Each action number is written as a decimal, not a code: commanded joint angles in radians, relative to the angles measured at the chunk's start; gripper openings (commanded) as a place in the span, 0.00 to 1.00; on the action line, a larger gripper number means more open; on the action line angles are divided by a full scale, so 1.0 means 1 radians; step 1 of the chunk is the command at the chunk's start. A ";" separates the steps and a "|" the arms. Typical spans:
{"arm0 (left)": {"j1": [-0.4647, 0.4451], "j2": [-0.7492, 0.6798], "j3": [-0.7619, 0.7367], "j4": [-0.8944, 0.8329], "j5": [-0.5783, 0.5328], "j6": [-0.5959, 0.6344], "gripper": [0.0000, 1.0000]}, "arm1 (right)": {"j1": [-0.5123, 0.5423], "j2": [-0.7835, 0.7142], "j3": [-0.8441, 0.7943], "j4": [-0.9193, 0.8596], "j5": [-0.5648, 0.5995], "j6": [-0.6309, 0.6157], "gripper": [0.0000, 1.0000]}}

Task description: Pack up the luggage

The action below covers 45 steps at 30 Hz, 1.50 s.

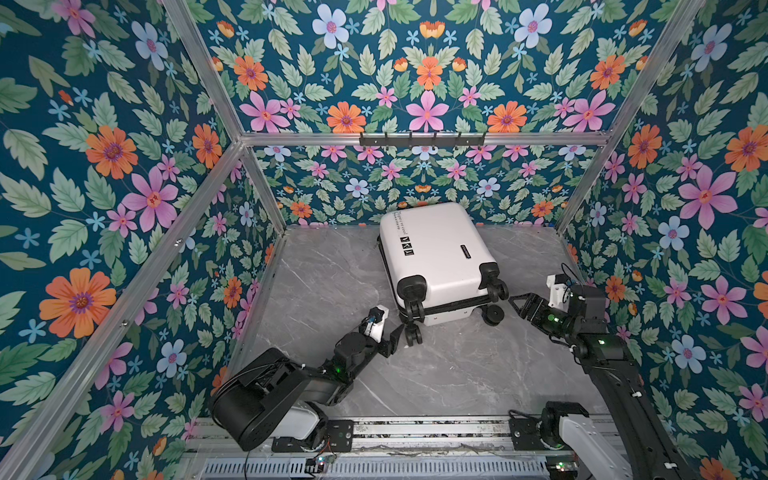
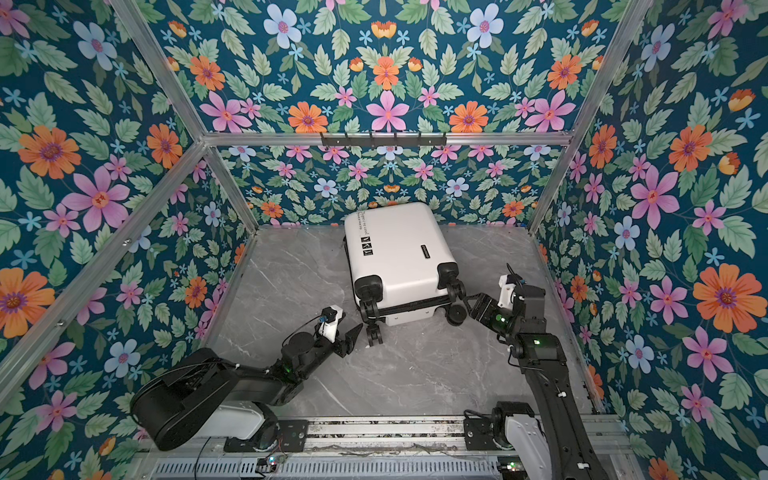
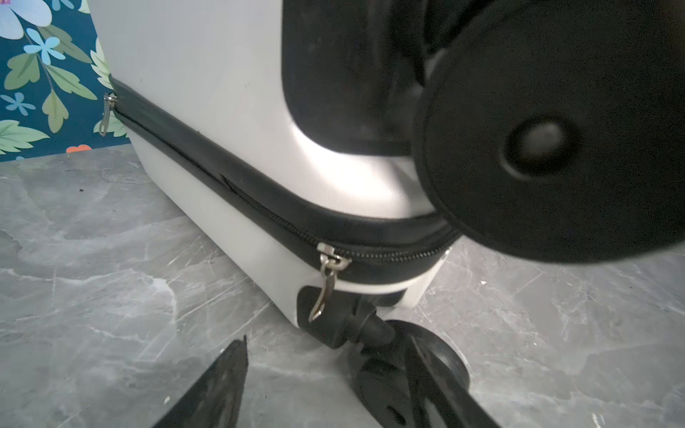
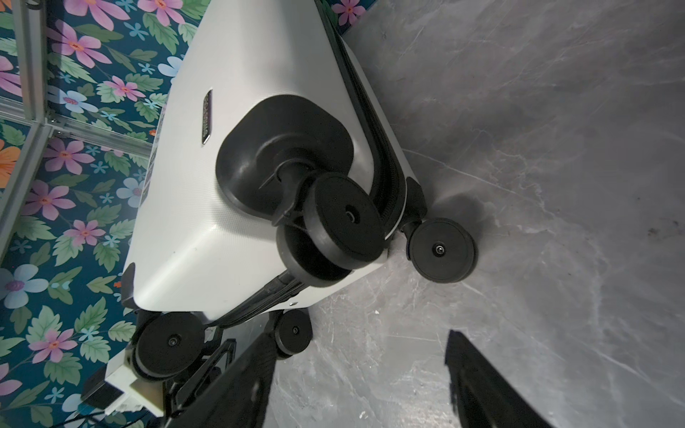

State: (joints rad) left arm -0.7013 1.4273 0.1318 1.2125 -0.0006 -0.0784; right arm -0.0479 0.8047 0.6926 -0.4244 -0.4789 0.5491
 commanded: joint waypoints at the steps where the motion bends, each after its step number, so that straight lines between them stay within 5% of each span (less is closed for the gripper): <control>1: 0.021 0.046 0.034 0.068 0.007 0.050 0.69 | 0.001 -0.010 0.001 0.000 -0.015 -0.001 0.73; 7: 0.078 0.117 0.062 0.091 0.057 0.082 0.67 | 0.000 -0.013 0.001 0.004 -0.027 0.009 0.72; 24: 0.064 0.087 0.151 -0.135 0.299 0.146 0.47 | 0.002 0.011 0.026 -0.012 -0.020 -0.008 0.67; 45: 0.036 0.078 0.185 -0.188 0.229 0.181 0.36 | 0.001 0.016 0.025 -0.013 -0.024 -0.006 0.65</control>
State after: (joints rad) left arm -0.6655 1.5021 0.3069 1.0161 0.2474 0.0856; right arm -0.0479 0.8246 0.7139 -0.4316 -0.4938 0.5461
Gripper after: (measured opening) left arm 0.365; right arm 0.648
